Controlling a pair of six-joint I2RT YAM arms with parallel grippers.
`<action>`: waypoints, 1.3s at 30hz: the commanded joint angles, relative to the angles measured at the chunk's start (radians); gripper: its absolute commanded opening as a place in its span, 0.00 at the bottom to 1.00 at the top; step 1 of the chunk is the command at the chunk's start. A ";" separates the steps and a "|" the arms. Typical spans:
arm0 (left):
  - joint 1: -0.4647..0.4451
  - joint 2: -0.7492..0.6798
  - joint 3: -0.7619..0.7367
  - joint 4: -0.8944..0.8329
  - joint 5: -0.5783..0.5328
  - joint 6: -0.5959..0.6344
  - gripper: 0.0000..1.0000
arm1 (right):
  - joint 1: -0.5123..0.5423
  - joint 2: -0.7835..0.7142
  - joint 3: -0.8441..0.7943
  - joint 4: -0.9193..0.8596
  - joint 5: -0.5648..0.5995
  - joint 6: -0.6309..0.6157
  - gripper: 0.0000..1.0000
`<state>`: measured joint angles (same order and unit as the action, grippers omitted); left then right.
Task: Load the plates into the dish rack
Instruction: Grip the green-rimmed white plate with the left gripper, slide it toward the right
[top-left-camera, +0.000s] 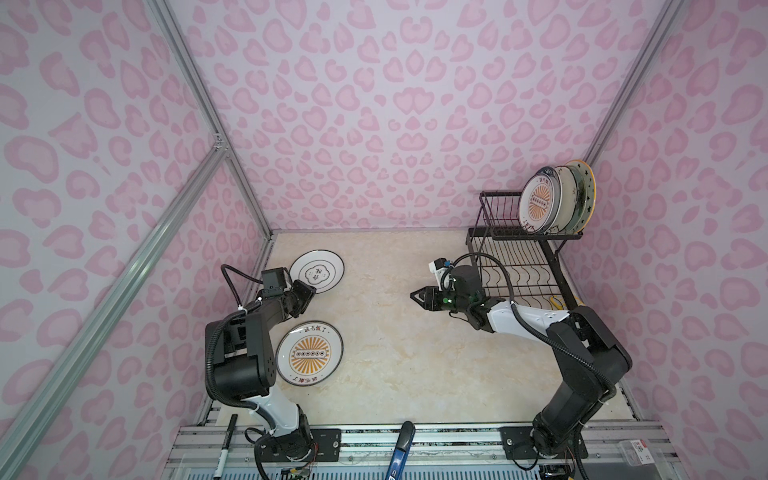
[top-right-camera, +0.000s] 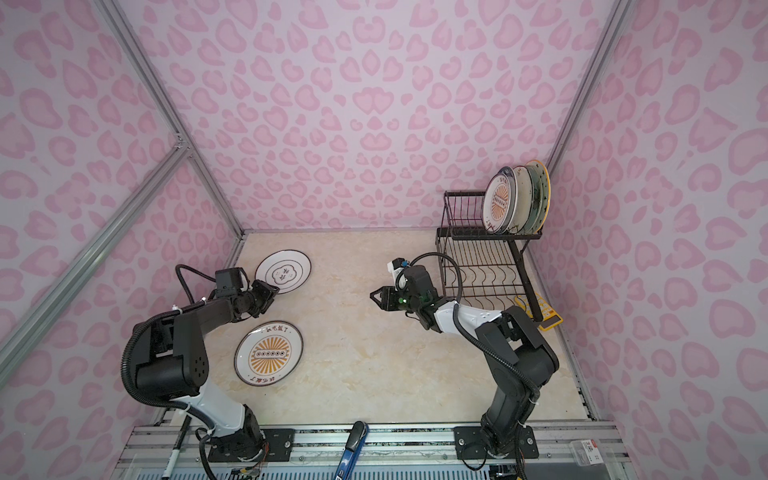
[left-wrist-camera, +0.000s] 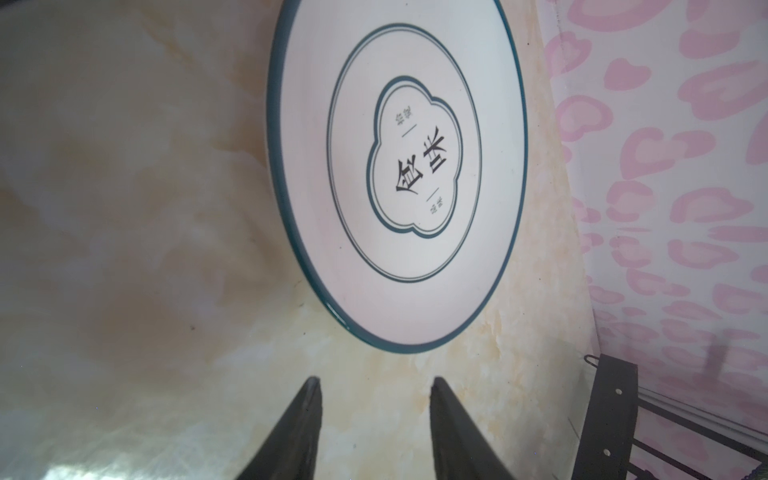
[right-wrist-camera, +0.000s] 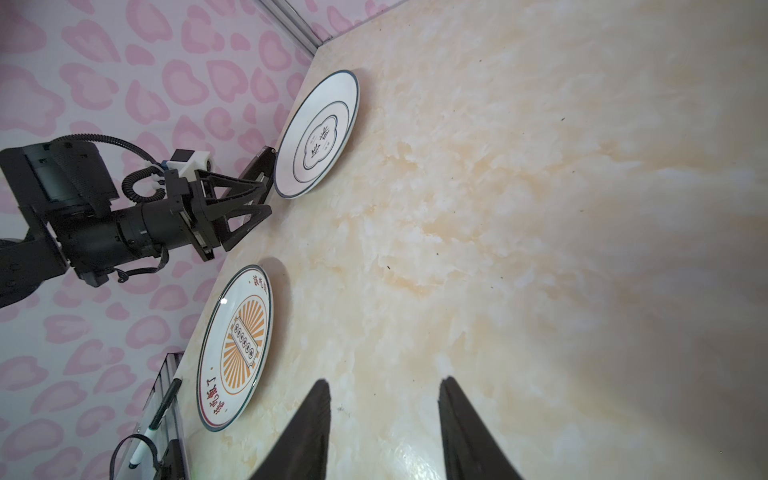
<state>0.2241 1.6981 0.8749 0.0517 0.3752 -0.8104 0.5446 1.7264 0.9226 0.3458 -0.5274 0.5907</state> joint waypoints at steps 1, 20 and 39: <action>0.013 0.019 -0.001 0.054 0.014 -0.025 0.45 | 0.000 0.014 0.005 0.057 -0.024 0.026 0.43; 0.026 0.142 0.053 0.117 0.041 -0.061 0.37 | -0.001 0.018 -0.001 0.063 -0.032 0.037 0.41; 0.029 0.178 0.097 0.082 0.028 -0.037 0.24 | -0.002 0.020 0.004 0.055 -0.031 0.034 0.41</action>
<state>0.2523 1.8687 0.9573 0.1284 0.4114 -0.8646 0.5434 1.7443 0.9257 0.3908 -0.5579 0.6254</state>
